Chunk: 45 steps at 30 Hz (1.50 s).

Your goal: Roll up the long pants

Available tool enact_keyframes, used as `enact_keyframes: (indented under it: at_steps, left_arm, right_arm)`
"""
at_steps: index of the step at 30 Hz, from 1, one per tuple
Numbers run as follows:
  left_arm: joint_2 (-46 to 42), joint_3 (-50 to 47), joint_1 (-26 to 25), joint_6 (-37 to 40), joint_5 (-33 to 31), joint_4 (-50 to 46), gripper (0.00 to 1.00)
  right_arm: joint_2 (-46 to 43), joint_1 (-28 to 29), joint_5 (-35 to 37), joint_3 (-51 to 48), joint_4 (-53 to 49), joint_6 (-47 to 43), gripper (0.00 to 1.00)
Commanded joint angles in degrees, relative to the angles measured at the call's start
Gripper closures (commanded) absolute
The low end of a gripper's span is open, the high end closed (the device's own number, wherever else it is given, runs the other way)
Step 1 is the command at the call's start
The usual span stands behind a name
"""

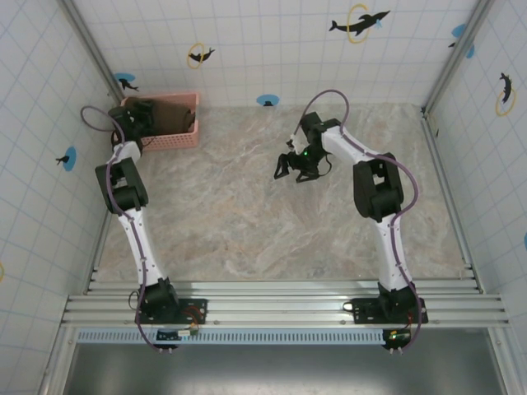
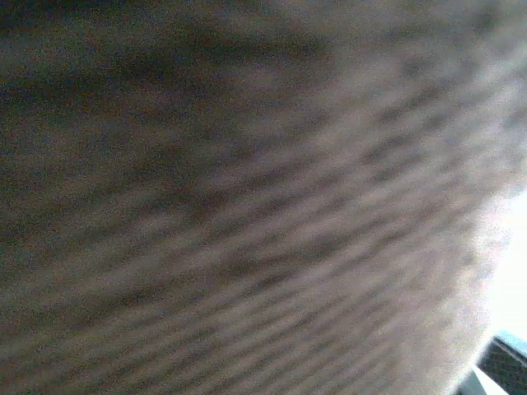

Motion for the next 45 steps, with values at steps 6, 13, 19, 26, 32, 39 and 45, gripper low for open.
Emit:
enact_keyframes:
  at_steps: [6,13,19,26,32,39,45]
  left_arm:
    - [-15.4,-13.7,1.1,-2.0,0.5,-6.7,0.02]
    - [-21.6,-17.2,1.7,-3.7,1.4,-7.7,0.03]
    - [-19.6,-2.0,1.9,1.0,4.5,-20.8,0.03]
    - [-29.8,-17.6,2.2,4.8,5.1,-20.0,0.02]
    - [-35.7,-27.0,2.1,11.9,12.1,-7.3,0.03]
    - [-49.1,-28.7,0.4,65.6,7.9,-44.0,0.03]
    - [-67.7,-70.1,-0.3,77.8,2.4,-11.2,0.02]
  right_arm:
    - [0.8,0.9,0.7,0.9,-1.2,-1.2,0.03]
    - [1.2,1.1,-0.3,0.0,0.2,-2.9,0.03]
    - [2.5,1.1,-1.9,0.2,1.1,-3.6,0.03]
    - [2.4,1.0,-3.3,-0.1,1.4,-4.9,0.03]
    - [-0.9,0.5,-2.9,-2.5,2.8,-7.2,0.03]
    - [-10.8,-2.5,3.8,-7.0,4.0,-12.5,0.03]
    - [-24.6,-8.7,15.5,-22.3,12.8,-11.9,0.03]
